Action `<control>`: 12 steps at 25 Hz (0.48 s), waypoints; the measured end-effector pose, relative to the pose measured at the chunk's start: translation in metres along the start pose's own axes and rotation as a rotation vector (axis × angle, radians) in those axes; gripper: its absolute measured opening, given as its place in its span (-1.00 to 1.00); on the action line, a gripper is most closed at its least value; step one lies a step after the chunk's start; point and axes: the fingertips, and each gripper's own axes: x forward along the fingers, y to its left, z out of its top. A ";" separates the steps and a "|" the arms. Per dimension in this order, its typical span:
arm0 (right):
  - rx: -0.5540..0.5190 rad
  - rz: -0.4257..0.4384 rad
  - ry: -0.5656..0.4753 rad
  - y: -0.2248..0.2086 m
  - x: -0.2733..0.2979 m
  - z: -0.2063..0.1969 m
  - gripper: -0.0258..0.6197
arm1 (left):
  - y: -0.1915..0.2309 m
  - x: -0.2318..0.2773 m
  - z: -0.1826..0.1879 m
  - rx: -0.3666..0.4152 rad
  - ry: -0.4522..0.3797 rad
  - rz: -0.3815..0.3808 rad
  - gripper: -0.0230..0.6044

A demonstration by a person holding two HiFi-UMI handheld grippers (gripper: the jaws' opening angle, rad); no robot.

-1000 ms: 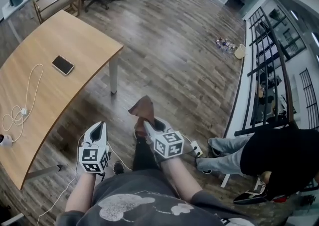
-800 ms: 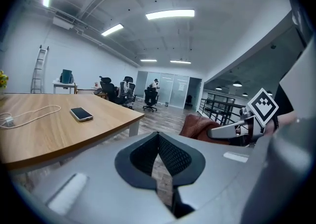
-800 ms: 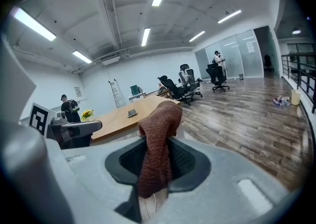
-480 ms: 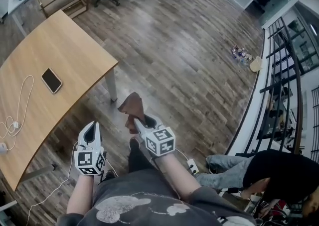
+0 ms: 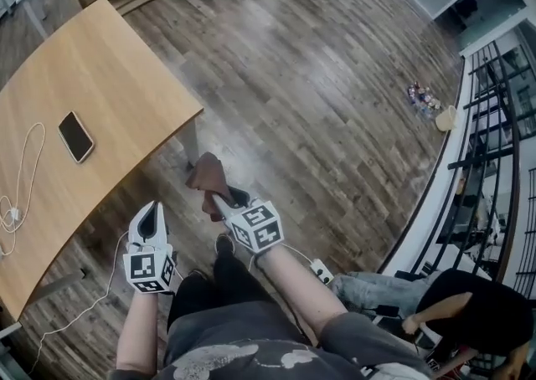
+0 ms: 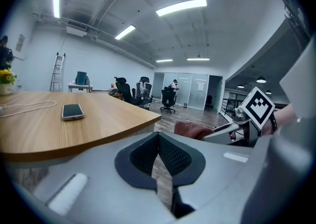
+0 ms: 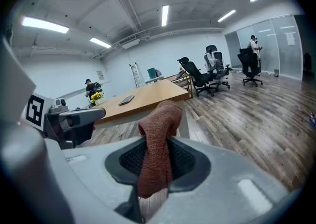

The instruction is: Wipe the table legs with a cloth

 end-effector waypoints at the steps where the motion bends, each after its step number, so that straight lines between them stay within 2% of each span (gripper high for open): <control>1: -0.007 0.007 0.000 0.001 0.011 -0.003 -0.63 | 0.005 0.004 -0.009 -0.005 0.001 0.004 -0.87; 8: -0.030 0.071 -0.042 0.000 0.088 -0.007 -0.63 | 0.041 0.043 -0.046 -0.002 -0.043 0.016 -0.87; 12: -0.048 0.092 -0.027 -0.003 0.132 -0.011 -0.63 | 0.066 0.065 -0.068 -0.010 -0.066 0.041 -0.87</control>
